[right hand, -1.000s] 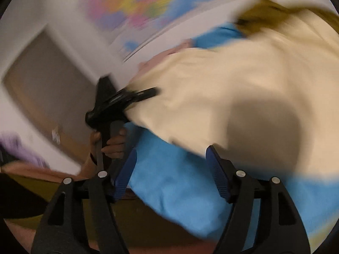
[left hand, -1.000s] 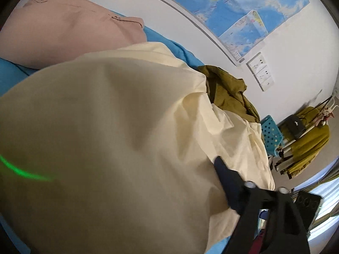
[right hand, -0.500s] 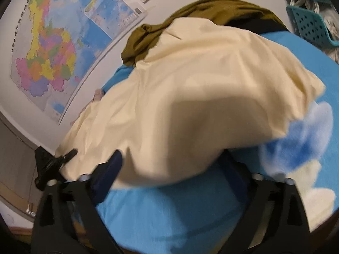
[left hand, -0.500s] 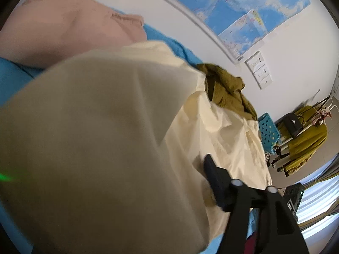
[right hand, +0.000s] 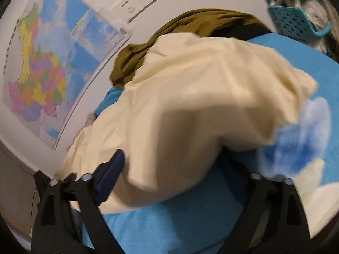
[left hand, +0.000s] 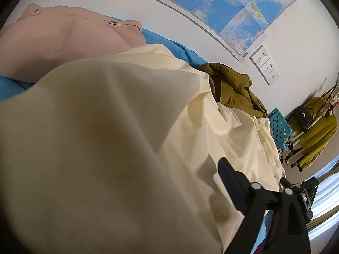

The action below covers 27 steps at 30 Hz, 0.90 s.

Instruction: Fold large clothes

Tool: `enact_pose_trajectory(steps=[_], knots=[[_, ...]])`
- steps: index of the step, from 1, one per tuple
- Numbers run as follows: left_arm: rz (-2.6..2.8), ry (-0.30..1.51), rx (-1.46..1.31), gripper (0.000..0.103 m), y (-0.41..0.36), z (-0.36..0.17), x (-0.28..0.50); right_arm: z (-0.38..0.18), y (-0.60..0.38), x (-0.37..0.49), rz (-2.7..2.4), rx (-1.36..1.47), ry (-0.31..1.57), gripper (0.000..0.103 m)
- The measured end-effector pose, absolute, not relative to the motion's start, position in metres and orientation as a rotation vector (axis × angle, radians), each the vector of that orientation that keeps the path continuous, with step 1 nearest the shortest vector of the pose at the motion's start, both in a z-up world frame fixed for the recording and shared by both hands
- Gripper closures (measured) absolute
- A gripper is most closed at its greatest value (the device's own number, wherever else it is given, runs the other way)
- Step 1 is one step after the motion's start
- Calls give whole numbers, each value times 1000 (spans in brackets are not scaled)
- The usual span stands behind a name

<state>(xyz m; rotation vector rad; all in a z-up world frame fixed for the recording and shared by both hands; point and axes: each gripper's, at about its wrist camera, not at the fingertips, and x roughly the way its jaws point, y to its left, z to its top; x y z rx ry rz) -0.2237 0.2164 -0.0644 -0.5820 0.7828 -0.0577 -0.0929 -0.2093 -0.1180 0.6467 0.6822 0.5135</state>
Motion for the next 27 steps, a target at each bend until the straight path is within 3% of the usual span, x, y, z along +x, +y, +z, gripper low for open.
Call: enact_pose_trajectory(steps=[2, 6, 7, 8, 9, 10, 11, 13, 16, 17, 18, 21, 22, 25, 27], knots=[[-59, 791, -573, 7, 214, -64, -221, -116, -202, -80, 536, 657, 670, 10], [-29, 800, -520, 7, 209, -63, -214, -112, -190, -60, 591, 679, 666, 11], [-22, 799, -524, 8, 209, -63, -213, -112, -191, -58, 601, 692, 671, 17], [-12, 799, -525, 14, 210, -63, -213, -114, -194, -51, 624, 744, 676, 33], [12, 795, -531, 18, 212, -63, -213, -117, -198, -46, 647, 792, 681, 41], [38, 793, -544, 30, 215, -64, -213, -121, -202, -43, 662, 824, 687, 59], [53, 797, -553, 39, 218, -65, -213, -123, -204, -40, 678, 843, 691, 69], [63, 806, -548, 48, 220, -64, -215, -122, -205, -41, 698, 821, 685, 75], [78, 818, -493, 54, 214, -60, -215, -115, -204, -43, 714, 785, 666, 75], [87, 823, -479, 53, 212, -59, -214, -115, -204, -40, 711, 788, 680, 62], [90, 824, -482, 52, 212, -59, -214, -117, -202, -36, 709, 794, 699, 57], [91, 830, -490, 49, 210, -62, -209, -119, -195, -30, 711, 772, 715, 54], [92, 829, -482, 49, 209, -61, -207, -118, -195, -30, 710, 762, 714, 58], [73, 824, -471, 65, 208, -57, -209, -108, -195, -33, 722, 725, 693, 77], [66, 822, -457, 74, 206, -50, -212, -89, -192, -42, 744, 673, 658, 82]])
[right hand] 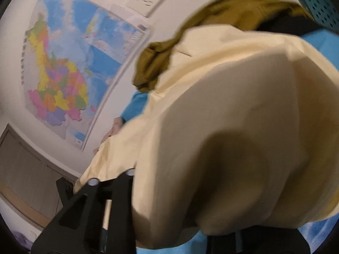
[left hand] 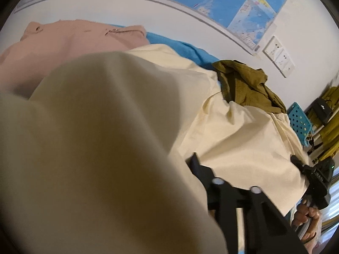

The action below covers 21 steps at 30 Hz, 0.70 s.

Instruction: Fold large clothes

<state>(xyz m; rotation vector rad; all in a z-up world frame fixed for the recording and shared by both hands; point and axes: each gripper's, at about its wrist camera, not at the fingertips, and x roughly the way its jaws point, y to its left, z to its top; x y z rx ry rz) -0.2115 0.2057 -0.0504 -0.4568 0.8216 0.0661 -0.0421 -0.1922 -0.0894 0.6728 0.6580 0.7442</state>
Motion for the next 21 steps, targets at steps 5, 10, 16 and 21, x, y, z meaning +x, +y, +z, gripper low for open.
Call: enact_pose_trajectory(steps=[5, 10, 16, 21], knots=[[25, 801, -394, 84, 200, -17, -225, -31, -185, -69, 827, 552, 542, 86], [-50, 729, -373, 85, 211, 30, -240, 18, -177, -82, 926, 517, 458, 87], [-28, 620, -327, 85, 242, 83, -252, 64, -151, -77, 1040, 483, 359, 87], [87, 567, -282, 85, 284, 117, -250, 90, -96, -53, 1135, 439, 335, 87]])
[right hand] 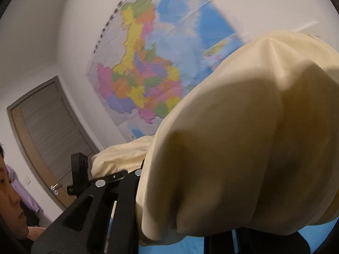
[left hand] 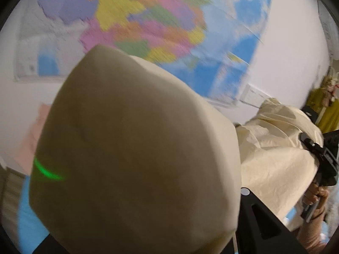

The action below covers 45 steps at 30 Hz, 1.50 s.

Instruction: Fold large clothes

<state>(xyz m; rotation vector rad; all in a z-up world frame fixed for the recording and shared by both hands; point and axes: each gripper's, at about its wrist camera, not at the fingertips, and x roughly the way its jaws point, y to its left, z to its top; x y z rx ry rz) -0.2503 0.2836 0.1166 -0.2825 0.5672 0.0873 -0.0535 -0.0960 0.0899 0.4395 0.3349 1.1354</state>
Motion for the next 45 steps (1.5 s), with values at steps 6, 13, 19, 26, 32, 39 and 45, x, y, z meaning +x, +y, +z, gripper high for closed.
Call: enact_pose_trajectory(steps=[6, 13, 19, 26, 32, 39, 45], knots=[[286, 529, -248, 85, 346, 139, -235, 108, 1, -10, 1235, 414, 355, 87], [494, 514, -250, 85, 437, 143, -209, 111, 106, 21, 1316, 380, 375, 87], [621, 486, -200, 85, 509, 145, -195, 105, 176, 33, 1384, 387, 333, 87], [724, 689, -356, 79, 588, 32, -181, -11, 254, 48, 1398, 308, 748, 82], [740, 721, -513, 48, 617, -16, -202, -43, 246, 51, 1371, 316, 913, 50], [701, 674, -570, 21, 608, -7, -241, -24, 209, 39, 1371, 192, 917, 39], [610, 642, -705, 13, 603, -21, -292, -17, 172, 42, 1325, 168, 888, 27]])
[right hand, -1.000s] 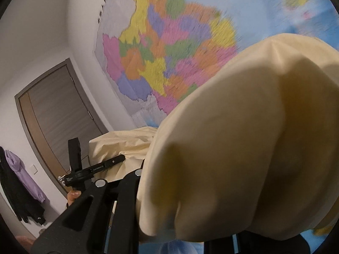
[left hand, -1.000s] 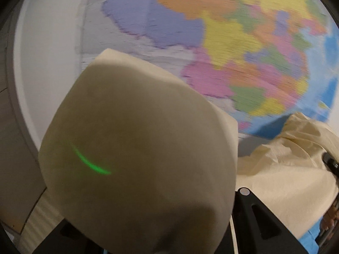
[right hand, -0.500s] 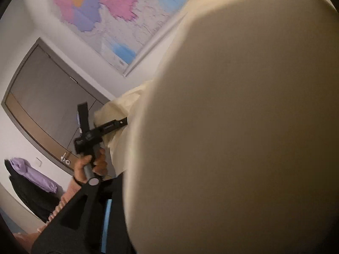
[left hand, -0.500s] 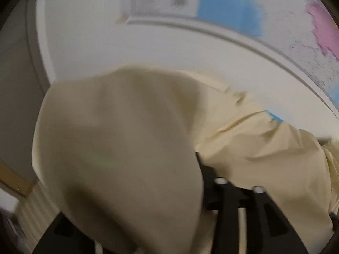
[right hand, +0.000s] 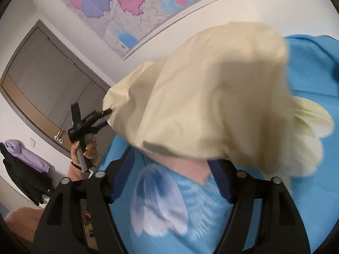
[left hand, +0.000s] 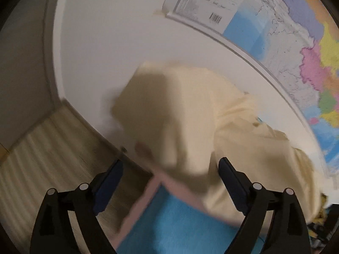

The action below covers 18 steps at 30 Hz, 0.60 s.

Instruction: Fold large clothes

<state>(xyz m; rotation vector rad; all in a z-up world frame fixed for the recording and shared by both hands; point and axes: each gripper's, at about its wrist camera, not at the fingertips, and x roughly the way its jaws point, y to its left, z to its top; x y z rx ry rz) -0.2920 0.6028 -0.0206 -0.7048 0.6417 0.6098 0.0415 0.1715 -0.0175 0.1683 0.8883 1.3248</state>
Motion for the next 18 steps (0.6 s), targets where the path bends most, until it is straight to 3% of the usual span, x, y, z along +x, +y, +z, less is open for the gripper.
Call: enact_pose_trajectory(steps=[1, 7, 18], knots=[[576, 660, -731, 9, 602, -27, -293, -19, 167, 40, 1321, 182, 893, 24], [480, 679, -899, 7, 619, -63, -288, -41, 169, 55, 1267, 297, 996, 14], [314, 687, -1060, 9, 627, -91, -250, -47, 221, 54, 1291, 314, 995, 11]])
